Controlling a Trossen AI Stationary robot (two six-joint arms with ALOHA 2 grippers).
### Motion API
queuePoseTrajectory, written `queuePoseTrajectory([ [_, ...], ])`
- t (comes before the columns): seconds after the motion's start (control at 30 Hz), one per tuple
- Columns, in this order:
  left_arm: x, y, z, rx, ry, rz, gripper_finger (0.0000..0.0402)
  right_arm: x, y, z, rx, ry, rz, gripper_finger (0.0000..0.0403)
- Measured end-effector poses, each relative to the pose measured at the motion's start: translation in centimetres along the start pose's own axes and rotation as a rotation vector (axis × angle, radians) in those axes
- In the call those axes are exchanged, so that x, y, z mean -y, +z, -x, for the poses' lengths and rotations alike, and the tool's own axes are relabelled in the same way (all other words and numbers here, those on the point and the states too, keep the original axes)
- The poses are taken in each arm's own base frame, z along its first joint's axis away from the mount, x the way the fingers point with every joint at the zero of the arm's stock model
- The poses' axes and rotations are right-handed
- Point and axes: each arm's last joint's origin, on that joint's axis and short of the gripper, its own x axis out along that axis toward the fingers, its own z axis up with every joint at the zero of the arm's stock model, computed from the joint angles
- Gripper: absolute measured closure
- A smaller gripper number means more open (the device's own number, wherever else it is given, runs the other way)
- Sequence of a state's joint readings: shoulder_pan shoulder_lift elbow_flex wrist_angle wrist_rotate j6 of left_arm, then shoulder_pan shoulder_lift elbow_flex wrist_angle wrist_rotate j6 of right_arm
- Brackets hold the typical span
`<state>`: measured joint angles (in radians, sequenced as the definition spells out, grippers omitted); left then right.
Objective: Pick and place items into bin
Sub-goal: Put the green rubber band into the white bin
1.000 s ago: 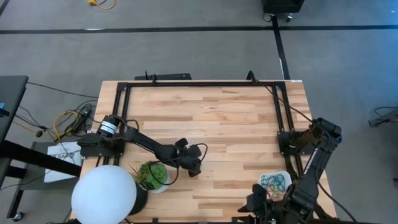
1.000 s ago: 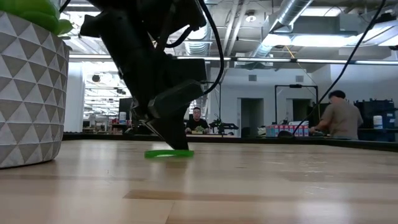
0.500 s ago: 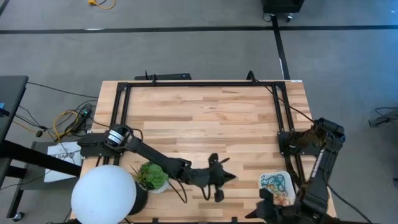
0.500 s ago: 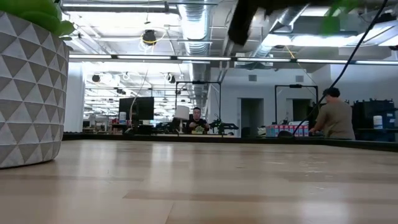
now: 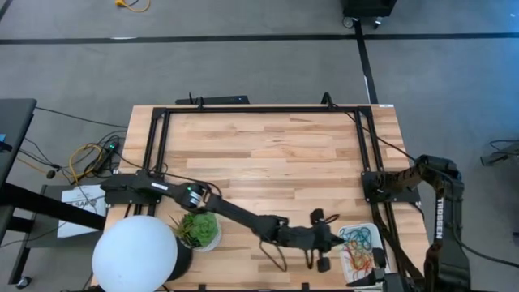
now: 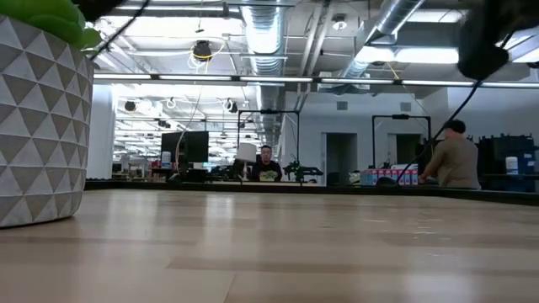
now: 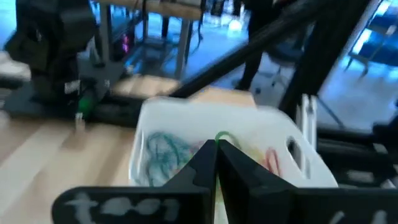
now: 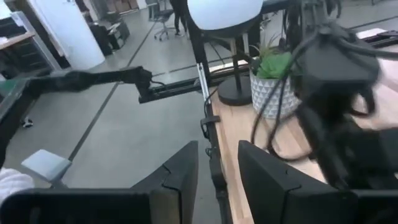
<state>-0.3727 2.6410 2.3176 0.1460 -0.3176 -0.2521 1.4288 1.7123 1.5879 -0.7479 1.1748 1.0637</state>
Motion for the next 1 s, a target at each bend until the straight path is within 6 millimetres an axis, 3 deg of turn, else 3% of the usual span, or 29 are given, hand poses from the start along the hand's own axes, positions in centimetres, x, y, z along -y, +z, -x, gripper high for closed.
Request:
queuePoseTrajectory([
  [0.13,-1.4,-0.5,-0.8,0.093,-0.028,0.032,0.0401,0.1,0.1,-0.5,-0.034,0.004,0.0,0.0295],
  [0.33,-3.0,-1.3,-1.3,-0.012,0.005,0.033,0.0401,0.6,0.5,-2.3,-0.12,0.007,-0.019,0.0295],
  [0.7,-1.3,-0.1,-0.8,0.104,-0.15,-0.028,0.0401,0.9,0.8,-3.7,-0.185,0.011,-0.08,0.0295],
  [0.87,-1.4,0.0,-0.4,-0.006,-0.116,-0.095,0.0401,1.0,0.6,-4.4,-0.211,-0.006,-0.188,0.0295],
  [1.0,-0.6,1.7,1.5,-0.164,-0.022,-0.225,0.0401,1.6,1.4,-6.0,-0.154,-0.059,-0.241,0.0295],
])
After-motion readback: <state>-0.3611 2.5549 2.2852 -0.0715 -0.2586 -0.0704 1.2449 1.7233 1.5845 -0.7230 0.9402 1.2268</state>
